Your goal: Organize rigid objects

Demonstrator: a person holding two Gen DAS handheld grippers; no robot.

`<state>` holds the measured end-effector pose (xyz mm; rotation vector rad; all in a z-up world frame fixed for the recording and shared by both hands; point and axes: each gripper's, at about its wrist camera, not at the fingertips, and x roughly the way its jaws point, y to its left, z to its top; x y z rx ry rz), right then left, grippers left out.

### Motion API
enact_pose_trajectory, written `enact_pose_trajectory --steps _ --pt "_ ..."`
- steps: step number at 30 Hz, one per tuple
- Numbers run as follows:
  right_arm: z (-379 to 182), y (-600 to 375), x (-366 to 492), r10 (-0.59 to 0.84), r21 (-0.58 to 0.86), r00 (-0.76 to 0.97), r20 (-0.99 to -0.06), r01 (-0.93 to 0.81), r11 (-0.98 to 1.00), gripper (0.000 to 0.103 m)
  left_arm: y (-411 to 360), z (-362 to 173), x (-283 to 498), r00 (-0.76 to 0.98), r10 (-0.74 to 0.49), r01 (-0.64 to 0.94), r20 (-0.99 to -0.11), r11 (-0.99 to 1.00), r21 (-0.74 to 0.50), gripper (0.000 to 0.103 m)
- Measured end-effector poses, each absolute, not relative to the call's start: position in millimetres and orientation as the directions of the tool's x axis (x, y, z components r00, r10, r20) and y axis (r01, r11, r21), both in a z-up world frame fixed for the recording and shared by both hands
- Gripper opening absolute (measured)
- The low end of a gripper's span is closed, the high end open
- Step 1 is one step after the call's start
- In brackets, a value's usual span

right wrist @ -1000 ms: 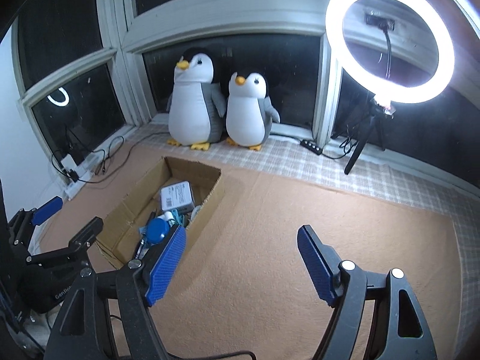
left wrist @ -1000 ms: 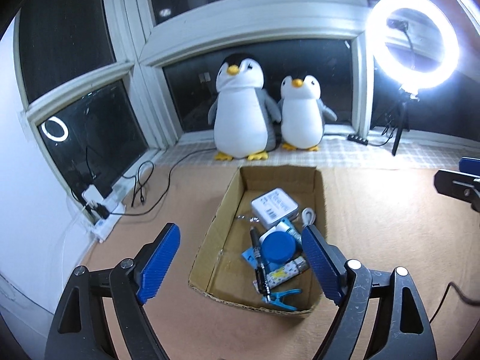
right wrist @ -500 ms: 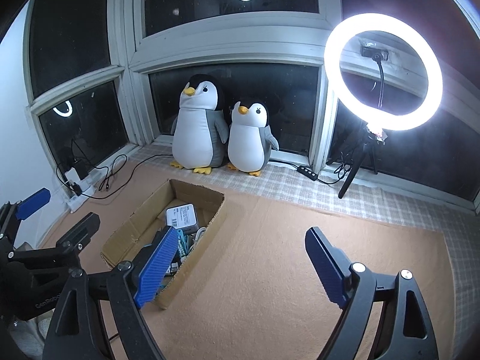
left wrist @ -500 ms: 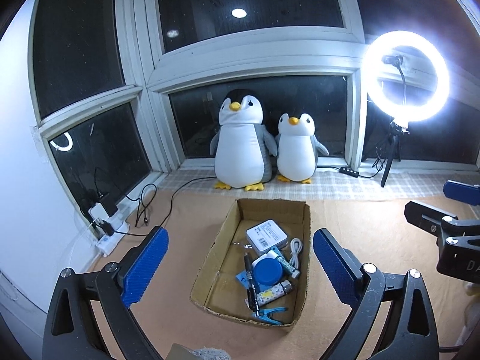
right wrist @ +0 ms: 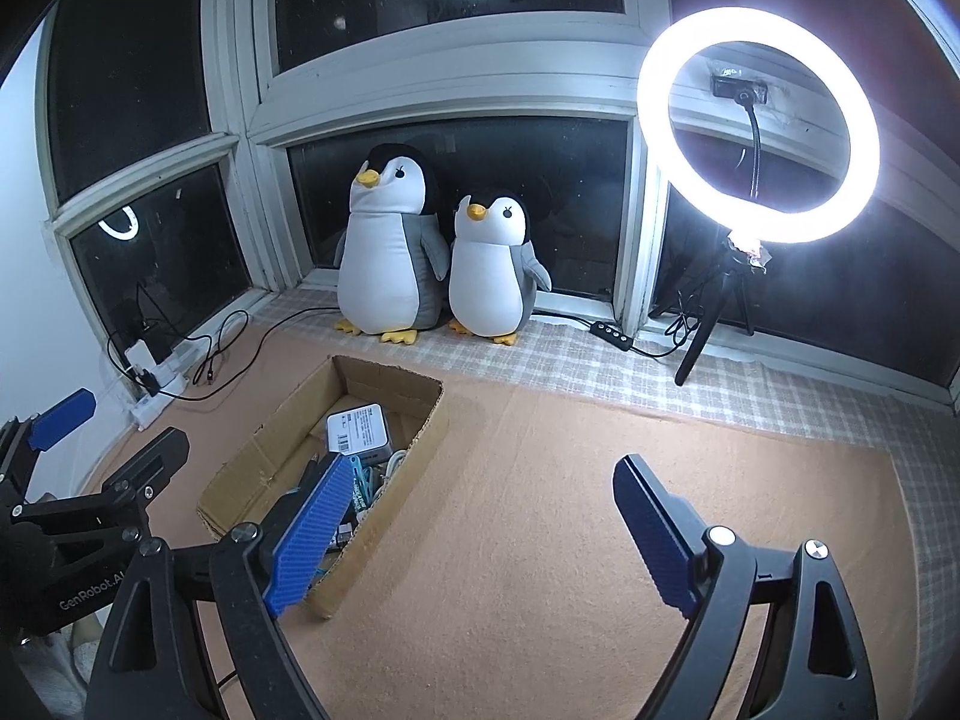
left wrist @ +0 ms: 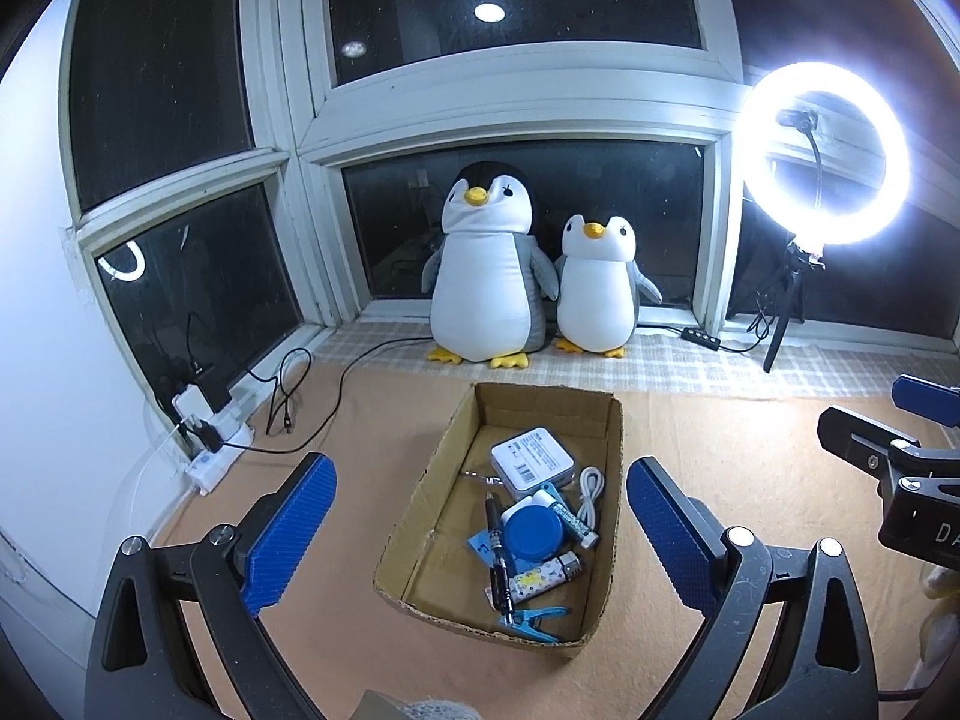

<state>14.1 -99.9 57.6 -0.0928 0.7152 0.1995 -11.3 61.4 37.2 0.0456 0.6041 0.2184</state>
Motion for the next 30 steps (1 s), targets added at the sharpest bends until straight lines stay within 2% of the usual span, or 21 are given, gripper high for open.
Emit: enact_pose_trajectory --steps 30 --pt "52.3 -97.2 12.3 0.145 -0.015 0.727 -0.671 -0.209 0.978 0.086 61.8 34.0 -10.1 0.799 0.2 -0.185 -0.567 0.979 0.086 0.099"
